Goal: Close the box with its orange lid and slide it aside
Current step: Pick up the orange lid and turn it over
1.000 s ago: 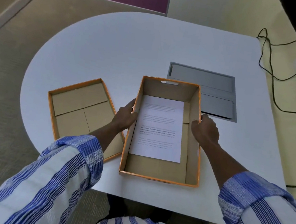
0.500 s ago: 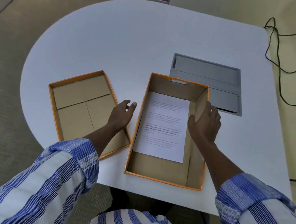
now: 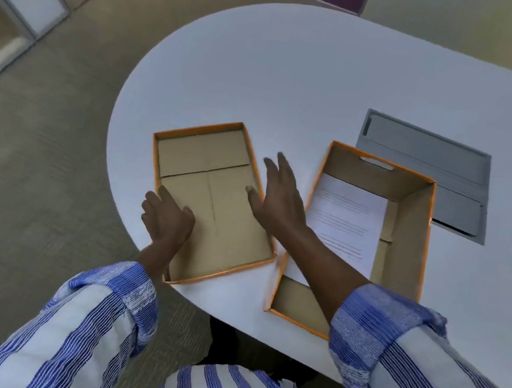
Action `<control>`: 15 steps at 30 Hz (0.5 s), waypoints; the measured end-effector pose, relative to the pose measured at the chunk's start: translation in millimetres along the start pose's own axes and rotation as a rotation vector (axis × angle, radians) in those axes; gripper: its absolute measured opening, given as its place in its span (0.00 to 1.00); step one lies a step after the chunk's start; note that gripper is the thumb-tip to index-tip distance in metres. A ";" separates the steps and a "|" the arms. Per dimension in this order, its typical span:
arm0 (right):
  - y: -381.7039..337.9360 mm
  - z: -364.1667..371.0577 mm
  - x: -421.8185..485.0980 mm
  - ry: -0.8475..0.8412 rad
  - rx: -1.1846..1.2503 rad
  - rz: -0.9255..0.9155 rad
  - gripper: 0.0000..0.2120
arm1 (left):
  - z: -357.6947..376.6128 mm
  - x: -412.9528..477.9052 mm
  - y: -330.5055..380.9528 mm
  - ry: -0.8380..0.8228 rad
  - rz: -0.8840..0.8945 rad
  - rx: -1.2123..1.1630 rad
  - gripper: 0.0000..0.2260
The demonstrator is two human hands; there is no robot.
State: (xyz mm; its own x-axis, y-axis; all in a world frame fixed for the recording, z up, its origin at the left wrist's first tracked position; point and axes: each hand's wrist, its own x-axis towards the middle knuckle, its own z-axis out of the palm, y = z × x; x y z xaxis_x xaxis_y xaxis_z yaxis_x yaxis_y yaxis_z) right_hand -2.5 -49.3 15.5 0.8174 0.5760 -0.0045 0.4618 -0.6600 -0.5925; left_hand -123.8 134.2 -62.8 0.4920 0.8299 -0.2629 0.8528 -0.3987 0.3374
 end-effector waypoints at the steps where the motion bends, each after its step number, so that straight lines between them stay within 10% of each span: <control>1: -5.1 10.8 0.6 -0.042 0.007 0.026 0.33 | -1.5 1.9 -7.4 -0.007 -0.042 -0.014 0.29; 15: 9.5 73.5 10.4 -0.477 0.039 0.606 0.41 | -7.4 21.4 -49.6 -0.093 -0.243 -0.387 0.07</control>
State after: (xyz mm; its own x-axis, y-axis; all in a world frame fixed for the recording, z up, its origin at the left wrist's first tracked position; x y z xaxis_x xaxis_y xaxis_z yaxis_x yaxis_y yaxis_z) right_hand -14.9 -14.2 -49.3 0.6828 0.2709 -0.6786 -0.0388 -0.9140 -0.4039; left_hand -156.9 174.6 -78.5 0.3147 0.8355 -0.4503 0.8260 -0.0074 0.5636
